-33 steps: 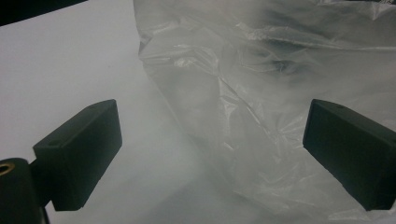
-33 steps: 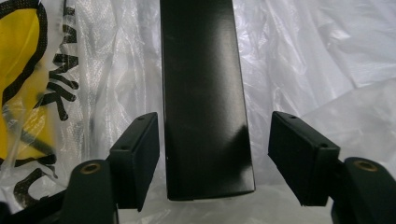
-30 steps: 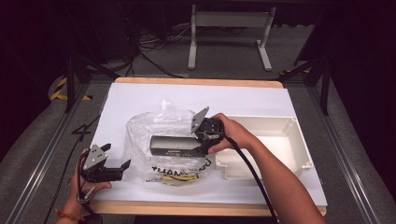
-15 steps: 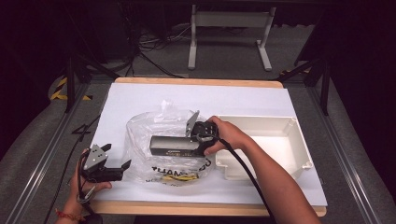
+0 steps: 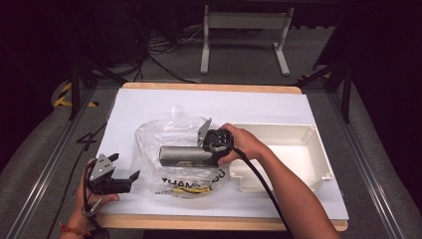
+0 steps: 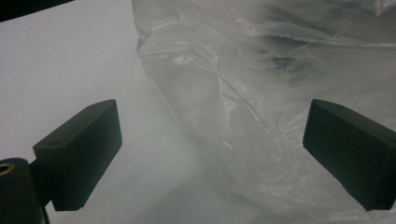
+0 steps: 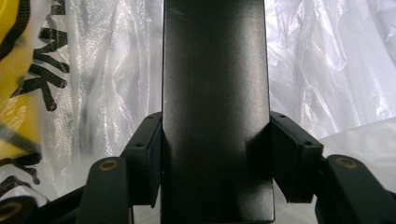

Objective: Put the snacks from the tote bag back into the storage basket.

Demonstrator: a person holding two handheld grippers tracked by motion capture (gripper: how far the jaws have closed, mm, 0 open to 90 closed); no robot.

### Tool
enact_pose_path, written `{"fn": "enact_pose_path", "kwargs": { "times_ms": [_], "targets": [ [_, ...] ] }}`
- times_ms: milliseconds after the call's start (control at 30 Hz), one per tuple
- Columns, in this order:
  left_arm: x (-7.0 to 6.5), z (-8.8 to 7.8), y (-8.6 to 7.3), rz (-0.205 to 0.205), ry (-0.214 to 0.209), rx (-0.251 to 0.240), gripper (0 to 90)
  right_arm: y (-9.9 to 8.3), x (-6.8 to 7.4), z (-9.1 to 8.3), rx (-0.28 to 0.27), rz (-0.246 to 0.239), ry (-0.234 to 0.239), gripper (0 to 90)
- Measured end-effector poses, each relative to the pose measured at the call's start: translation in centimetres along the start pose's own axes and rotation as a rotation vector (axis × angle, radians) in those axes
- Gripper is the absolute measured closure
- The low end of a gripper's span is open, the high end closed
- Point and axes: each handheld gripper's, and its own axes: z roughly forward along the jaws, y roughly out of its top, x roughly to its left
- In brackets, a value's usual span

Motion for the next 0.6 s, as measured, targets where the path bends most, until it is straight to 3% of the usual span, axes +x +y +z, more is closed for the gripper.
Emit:
{"fn": "enact_pose_path", "kwargs": {
  "times_ms": [600],
  "targets": [
    [0.0,0.0,0.0,0.000,-0.001,0.000,5.4,1.0,0.5,-2.2,-0.070,-0.016,-0.007,43.0]
  ]
}}
